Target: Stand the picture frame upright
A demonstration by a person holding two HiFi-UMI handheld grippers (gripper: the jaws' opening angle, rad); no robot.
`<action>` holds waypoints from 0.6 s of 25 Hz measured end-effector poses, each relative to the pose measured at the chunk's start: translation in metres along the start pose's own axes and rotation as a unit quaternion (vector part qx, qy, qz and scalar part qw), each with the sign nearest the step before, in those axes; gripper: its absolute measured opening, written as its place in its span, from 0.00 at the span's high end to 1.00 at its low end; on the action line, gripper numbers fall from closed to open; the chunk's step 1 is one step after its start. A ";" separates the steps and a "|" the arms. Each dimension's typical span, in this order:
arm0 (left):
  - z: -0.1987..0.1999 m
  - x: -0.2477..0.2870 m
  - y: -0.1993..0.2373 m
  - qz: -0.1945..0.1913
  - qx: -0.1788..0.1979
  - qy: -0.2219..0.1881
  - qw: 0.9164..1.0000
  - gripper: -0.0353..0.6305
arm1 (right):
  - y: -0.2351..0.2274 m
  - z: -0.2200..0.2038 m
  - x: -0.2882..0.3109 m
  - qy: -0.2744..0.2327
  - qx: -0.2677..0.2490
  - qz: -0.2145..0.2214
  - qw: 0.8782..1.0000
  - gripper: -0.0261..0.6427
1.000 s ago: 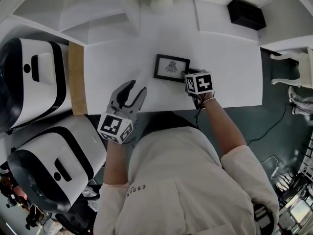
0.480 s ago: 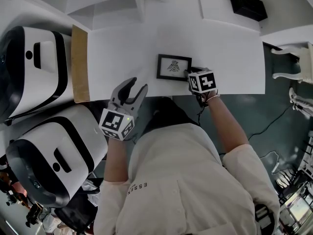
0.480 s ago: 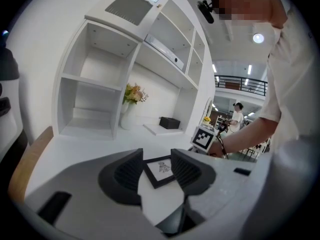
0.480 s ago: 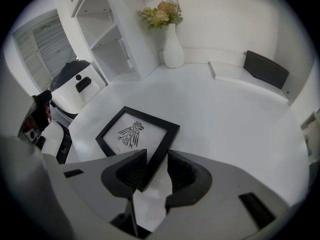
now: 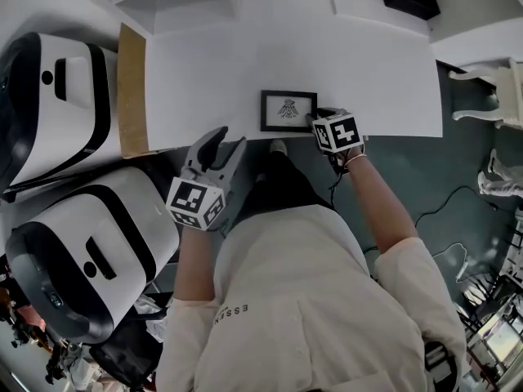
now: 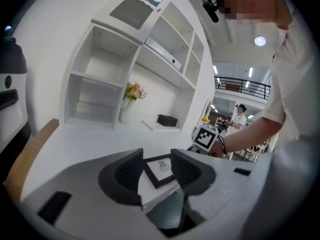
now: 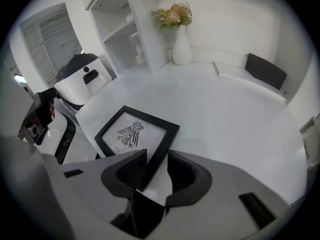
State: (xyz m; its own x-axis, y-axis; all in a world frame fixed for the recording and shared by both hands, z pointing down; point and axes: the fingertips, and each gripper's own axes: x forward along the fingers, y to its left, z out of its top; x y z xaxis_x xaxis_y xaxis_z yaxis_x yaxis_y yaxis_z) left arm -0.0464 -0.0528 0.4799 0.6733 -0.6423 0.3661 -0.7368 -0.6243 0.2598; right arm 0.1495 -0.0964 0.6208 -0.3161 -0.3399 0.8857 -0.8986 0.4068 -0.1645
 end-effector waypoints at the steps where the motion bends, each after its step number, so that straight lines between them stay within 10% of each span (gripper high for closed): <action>1: -0.003 -0.002 -0.004 -0.002 -0.003 0.001 1.000 0.71 | 0.001 -0.003 -0.002 0.001 -0.005 0.000 1.000 0.75; 15: -0.069 0.025 -0.045 -0.004 -0.045 0.060 0.997 0.71 | -0.003 -0.024 -0.012 0.020 -0.099 0.056 0.993 0.76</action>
State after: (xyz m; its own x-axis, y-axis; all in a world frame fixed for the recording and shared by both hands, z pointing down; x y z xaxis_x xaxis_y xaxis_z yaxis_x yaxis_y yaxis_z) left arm -0.0007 -0.0098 0.5384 0.6702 -0.5763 0.4676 -0.7382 -0.5827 0.3399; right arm 0.1636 -0.0732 0.6214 -0.3947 -0.2511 0.8838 -0.7800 0.6000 -0.1779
